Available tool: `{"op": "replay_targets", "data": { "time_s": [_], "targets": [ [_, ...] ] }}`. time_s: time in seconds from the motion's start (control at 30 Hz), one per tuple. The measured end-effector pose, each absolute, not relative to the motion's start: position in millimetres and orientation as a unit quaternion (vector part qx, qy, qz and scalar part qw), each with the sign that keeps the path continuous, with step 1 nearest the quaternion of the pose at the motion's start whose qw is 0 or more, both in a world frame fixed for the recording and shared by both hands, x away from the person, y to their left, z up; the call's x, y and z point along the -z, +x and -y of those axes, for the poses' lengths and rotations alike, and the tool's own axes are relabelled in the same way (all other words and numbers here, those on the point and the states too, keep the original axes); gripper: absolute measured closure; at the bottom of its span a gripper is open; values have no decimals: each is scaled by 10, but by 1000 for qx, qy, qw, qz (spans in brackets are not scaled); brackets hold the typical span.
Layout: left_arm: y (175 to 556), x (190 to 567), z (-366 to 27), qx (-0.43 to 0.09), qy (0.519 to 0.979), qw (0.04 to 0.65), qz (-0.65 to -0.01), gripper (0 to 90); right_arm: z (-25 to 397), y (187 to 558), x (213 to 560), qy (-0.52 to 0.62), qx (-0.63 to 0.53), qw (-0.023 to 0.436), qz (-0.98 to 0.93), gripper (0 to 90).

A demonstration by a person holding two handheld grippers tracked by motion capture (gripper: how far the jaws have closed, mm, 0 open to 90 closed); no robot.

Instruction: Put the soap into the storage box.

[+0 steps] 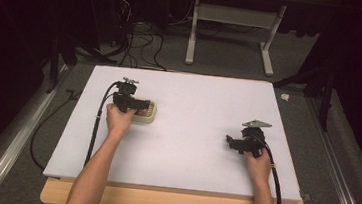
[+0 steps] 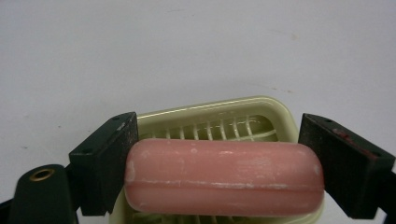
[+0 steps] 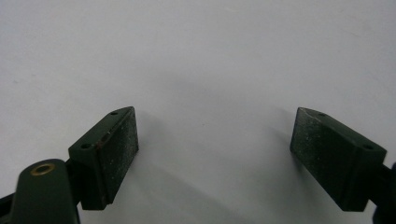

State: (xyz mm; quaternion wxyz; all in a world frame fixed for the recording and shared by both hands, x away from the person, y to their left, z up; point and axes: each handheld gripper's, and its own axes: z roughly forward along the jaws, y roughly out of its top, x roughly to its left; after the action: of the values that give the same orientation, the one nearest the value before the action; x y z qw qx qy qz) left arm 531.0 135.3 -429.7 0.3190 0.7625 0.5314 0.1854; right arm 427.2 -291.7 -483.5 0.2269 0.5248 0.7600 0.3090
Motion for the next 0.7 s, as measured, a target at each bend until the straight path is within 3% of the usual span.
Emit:
{"op": "replay_targets", "data": {
  "time_s": [0.7],
  "targets": [
    [5171, 4354, -1275, -208, 780, 295, -511, 140, 2918, 4273, 4835, 525, -309, 227, -760, 158]
  ]
}}
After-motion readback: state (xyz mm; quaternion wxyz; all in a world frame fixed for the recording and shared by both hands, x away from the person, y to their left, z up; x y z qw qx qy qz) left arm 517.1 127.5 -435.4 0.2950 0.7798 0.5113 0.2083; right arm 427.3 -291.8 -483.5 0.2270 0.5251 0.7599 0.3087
